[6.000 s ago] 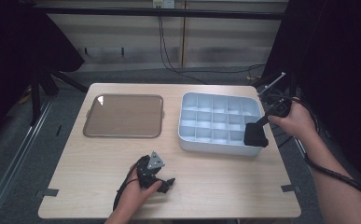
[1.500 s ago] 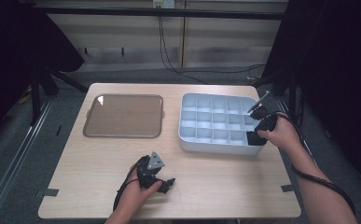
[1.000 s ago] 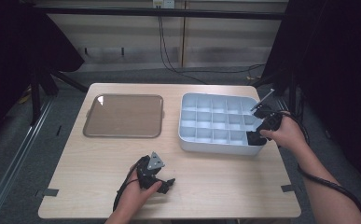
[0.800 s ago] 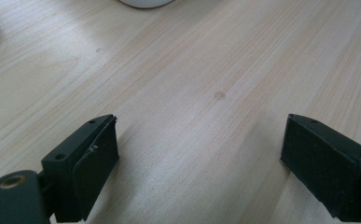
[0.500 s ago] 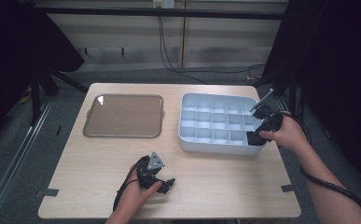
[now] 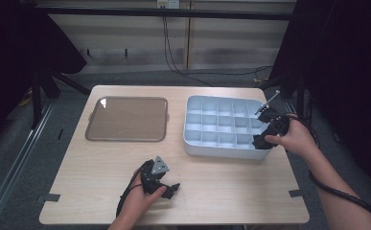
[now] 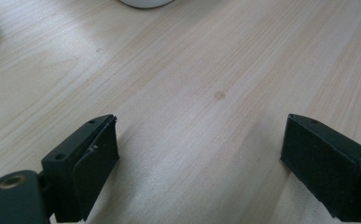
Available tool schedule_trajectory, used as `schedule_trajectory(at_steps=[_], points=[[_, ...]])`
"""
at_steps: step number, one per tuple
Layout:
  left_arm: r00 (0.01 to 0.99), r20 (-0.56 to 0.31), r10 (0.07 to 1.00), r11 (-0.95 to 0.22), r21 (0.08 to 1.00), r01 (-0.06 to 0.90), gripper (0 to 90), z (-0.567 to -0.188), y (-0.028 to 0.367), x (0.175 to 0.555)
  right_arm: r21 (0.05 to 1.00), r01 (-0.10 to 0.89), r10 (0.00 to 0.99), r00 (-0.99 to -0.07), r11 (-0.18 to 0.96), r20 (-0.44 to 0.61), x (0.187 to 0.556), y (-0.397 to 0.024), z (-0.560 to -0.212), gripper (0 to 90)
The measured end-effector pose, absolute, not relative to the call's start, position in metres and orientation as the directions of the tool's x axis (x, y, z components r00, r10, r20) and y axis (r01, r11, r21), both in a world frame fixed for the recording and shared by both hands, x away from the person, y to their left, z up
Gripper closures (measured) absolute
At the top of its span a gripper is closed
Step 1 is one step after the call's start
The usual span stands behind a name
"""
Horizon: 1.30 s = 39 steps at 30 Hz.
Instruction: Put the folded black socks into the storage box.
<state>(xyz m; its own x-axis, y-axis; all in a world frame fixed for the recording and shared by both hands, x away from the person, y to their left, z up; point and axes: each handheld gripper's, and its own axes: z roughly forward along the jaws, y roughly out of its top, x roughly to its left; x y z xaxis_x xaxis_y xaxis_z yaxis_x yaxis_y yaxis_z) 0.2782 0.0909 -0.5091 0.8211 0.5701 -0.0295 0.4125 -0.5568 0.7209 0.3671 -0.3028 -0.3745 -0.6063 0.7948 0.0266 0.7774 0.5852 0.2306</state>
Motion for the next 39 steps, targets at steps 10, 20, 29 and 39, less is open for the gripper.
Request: schedule_trajectory(at_steps=[10,20,29,39], points=[[0.821,-0.029,0.571,-0.557,0.721,0.413,10.3,-0.509,0.091,0.278,0.250,0.748,0.767,-0.641,0.615,0.031,0.358,-0.290,-0.370,32.5],[0.820,-0.032,0.571,-0.555,0.721,0.414,10.3,-0.509,0.091,0.278,0.263,0.704,0.725,-0.689,0.659,0.027,0.347,-0.273,-0.370,31.1],[0.823,-0.027,0.567,-0.564,0.716,0.412,10.3,-0.509,0.091,0.278,0.274,0.678,0.698,-0.715,0.682,0.032,0.337,-0.261,-0.371,29.5],[0.824,-0.026,0.566,-0.565,0.715,0.411,10.3,-0.509,0.091,0.278,0.304,0.647,0.668,-0.743,0.700,0.042,0.322,-0.249,-0.376,28.9]])
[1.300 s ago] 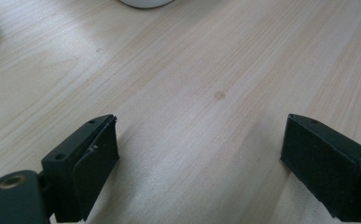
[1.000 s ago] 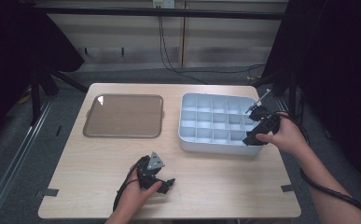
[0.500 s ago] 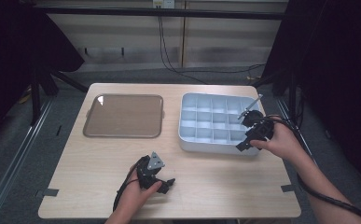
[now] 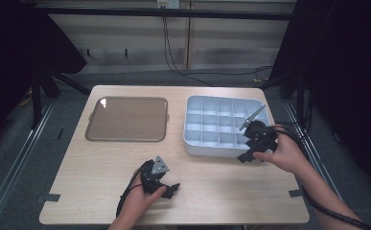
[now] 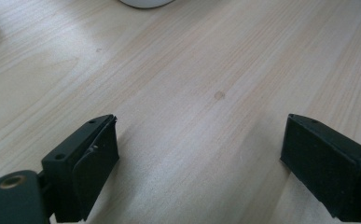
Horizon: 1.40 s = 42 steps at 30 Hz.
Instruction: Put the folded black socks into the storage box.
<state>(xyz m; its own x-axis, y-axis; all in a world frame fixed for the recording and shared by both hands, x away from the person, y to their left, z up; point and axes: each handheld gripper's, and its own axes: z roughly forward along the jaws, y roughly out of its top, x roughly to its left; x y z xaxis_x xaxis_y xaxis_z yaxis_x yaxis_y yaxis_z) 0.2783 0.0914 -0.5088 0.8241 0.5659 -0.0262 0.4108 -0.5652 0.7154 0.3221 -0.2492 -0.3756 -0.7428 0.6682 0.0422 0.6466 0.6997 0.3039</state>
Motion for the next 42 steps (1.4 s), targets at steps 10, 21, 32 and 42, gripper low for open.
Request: schedule_trajectory(at_steps=[10,21,32,42], points=[[0.824,-0.026,0.566,-0.566,0.715,0.411,10.3,-0.509,0.091,0.278,0.317,0.604,0.625,-0.779,0.731,0.041,0.311,-0.235,-0.381,28.0],[0.824,-0.026,0.566,-0.566,0.715,0.411,10.3,-0.509,0.091,0.278,0.332,0.579,0.598,-0.799,0.744,0.054,0.302,-0.221,-0.389,27.6],[0.824,-0.026,0.565,-0.566,0.715,0.410,10.3,-0.509,0.091,0.278,0.338,0.550,0.562,-0.824,0.764,0.070,0.292,-0.204,-0.406,27.1],[0.824,-0.026,0.565,-0.566,0.715,0.410,10.3,-0.509,0.091,0.278,0.363,0.544,0.550,-0.829,0.756,0.097,0.289,-0.193,-0.422,27.1]])
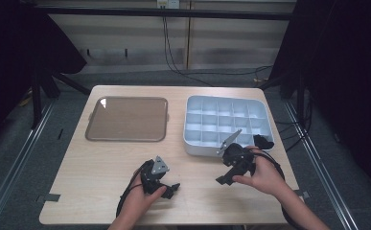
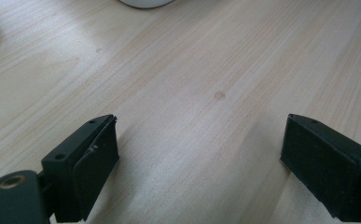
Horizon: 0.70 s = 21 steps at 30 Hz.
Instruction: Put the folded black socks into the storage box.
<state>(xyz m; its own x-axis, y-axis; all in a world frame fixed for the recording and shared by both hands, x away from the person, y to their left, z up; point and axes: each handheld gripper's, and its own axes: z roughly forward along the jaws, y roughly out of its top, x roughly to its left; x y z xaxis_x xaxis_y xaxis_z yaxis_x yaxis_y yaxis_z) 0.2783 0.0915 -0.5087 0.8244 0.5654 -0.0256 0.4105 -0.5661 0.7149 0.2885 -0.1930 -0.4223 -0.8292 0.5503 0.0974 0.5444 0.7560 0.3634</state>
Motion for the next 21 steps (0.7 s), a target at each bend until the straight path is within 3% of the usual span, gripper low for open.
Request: schedule_trajectory(at_steps=[21], points=[[0.824,-0.025,0.566,-0.567,0.714,0.411,10.3,-0.509,0.092,0.278,0.404,0.530,0.527,-0.840,0.746,0.128,0.282,-0.178,-0.449,27.0]])
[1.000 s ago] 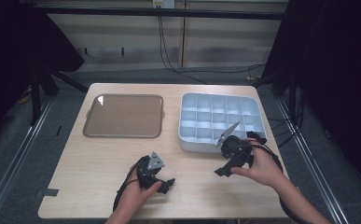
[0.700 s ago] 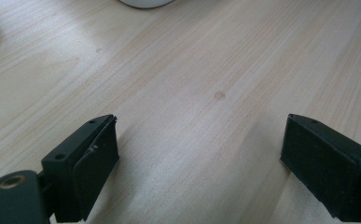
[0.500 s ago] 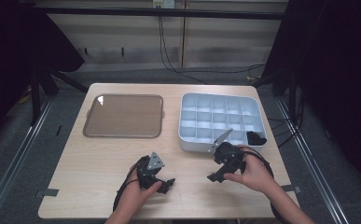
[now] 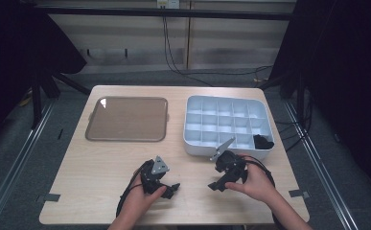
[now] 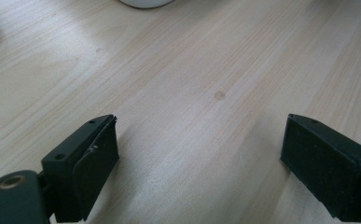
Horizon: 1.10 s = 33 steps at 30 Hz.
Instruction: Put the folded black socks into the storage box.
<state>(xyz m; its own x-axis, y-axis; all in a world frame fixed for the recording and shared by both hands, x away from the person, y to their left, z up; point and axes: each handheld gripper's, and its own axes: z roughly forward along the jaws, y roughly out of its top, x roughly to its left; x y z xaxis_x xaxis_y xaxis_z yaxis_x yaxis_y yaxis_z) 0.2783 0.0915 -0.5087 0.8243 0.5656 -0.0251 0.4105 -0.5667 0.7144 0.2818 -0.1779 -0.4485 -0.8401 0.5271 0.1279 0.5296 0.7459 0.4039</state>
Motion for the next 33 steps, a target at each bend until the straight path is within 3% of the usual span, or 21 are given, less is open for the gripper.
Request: schedule_trajectory(at_steps=[33], points=[[0.825,-0.026,0.565,-0.566,0.715,0.410,10.4,-0.509,0.091,0.278,0.449,0.501,0.500,-0.856,0.740,0.132,0.274,-0.166,-0.481,25.2]])
